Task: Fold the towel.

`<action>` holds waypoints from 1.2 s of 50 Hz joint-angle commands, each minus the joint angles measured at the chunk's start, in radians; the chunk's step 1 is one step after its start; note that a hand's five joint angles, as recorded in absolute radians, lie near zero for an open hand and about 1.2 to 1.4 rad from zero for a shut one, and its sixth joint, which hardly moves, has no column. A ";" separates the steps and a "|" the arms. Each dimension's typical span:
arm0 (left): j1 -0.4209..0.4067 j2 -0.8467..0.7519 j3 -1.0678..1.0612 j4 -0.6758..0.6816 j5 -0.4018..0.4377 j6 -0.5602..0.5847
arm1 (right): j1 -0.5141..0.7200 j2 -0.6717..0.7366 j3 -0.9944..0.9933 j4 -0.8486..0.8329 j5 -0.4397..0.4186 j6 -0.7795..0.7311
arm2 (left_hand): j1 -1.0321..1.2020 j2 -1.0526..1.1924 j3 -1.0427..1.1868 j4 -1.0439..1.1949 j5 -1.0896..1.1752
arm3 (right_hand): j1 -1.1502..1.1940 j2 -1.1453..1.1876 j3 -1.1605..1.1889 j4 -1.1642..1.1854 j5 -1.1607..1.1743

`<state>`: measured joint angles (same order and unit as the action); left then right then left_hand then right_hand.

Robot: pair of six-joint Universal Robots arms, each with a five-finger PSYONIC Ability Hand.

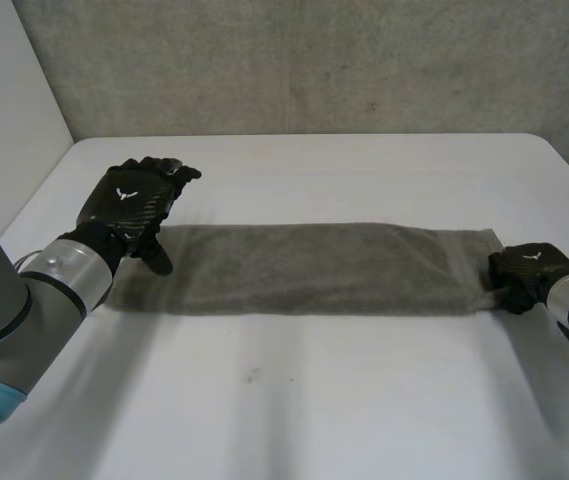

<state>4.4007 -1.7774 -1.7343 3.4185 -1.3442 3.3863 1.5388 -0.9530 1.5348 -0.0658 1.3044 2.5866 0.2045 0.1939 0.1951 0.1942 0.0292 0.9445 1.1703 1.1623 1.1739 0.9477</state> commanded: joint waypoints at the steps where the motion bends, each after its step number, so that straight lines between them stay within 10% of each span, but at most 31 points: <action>1: 0.002 0.018 -0.004 -0.002 0.000 0.001 | -0.045 -0.047 -0.025 -0.087 0.206 -0.196 | 0.015 0.025 0.024 0.025 0.016 | 0.452 0.226 0.234 0.222 0.274; 9: 0.000 0.059 -0.016 -0.004 0.000 0.001 | -0.075 -0.084 -0.035 -0.158 0.342 -0.518 | 0.015 0.025 0.024 0.025 0.016 | 0.452 0.226 0.234 0.222 0.274; 18: 0.002 0.069 -0.018 -0.004 -0.001 0.002 | 0.132 -0.141 -0.117 -0.227 0.335 -0.503 | 0.015 0.025 0.024 0.025 0.016 | 0.452 0.226 0.234 0.222 0.274; 26: 0.002 0.070 -0.025 -0.004 -0.001 0.002 | 0.570 -0.029 -0.223 -0.261 0.112 -0.490 | 0.015 0.025 0.024 0.025 0.016 | 0.452 0.226 0.234 0.222 0.274; 37: -0.001 0.070 -0.034 -0.004 -0.001 0.004 | 0.834 0.226 -0.303 -0.256 -0.066 -0.491 | 0.015 0.025 0.024 0.025 0.016 | 0.452 0.226 0.234 0.222 0.274; 43: -0.010 0.069 -0.037 -0.004 0.000 0.004 | 0.853 0.235 -0.300 -0.253 -0.063 -0.485 | 0.015 0.025 0.024 0.025 0.016 | 0.233 0.007 0.015 0.003 0.055; 45: -0.014 0.067 -0.036 -0.004 0.000 0.005 | 0.847 0.209 -0.300 -0.252 -0.028 -0.474 | 0.015 0.025 0.024 0.025 0.016 | -0.753 -0.978 -0.970 -0.982 -0.930; 60: -0.158 -0.079 0.140 0.002 -0.006 0.002 | 0.571 -0.171 -0.105 -0.096 0.108 0.192 | 0.035 0.046 0.045 0.046 0.036 | -0.770 -0.996 -0.988 -0.999 -0.948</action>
<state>4.3116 -1.7760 -1.6748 3.4190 -1.3460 3.3905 2.2467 -0.9938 1.3354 -0.2745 1.4081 2.4743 0.2069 0.2029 0.2011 0.2022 0.0321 0.2087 0.2295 0.2112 0.2335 0.0626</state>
